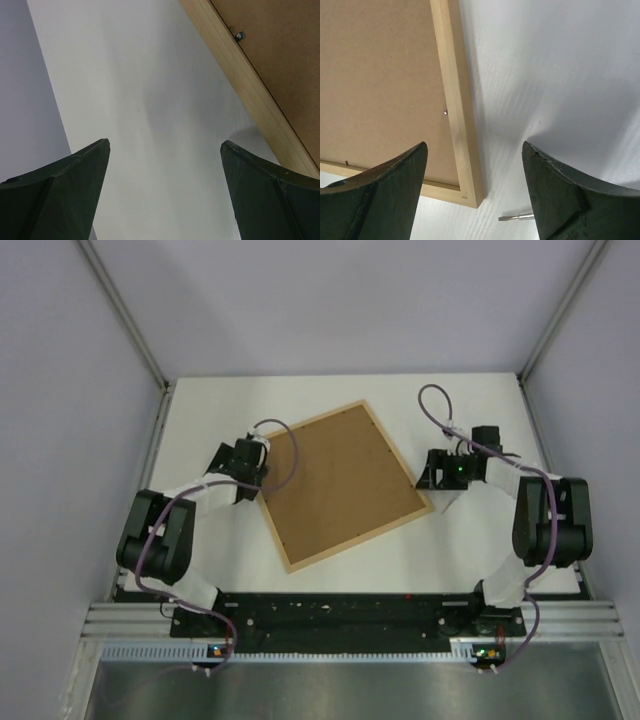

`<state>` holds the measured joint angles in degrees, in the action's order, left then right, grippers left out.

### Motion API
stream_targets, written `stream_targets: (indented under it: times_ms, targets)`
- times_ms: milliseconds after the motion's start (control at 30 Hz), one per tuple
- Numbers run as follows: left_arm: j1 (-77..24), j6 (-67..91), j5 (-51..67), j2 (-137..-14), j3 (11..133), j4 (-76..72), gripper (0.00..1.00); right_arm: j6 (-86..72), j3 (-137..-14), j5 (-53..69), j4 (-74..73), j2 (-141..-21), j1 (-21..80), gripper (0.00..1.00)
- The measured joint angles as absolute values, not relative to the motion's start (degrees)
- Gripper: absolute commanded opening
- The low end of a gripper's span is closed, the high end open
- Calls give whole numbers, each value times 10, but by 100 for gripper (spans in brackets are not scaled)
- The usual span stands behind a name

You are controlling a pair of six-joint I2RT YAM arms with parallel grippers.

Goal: Take the photo out of the frame
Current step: Turn over the photo frame at the center of the board, then move the photo frame to the center of the board.

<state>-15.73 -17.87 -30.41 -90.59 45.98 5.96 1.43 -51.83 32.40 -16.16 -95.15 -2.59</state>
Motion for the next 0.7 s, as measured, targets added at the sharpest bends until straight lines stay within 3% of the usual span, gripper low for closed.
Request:
stream_targets:
  times_ms: [700]
  targets:
    - [-154, -161, -309, -1042, 626, 98, 99, 116, -506, 310, -291, -907, 78, 77]
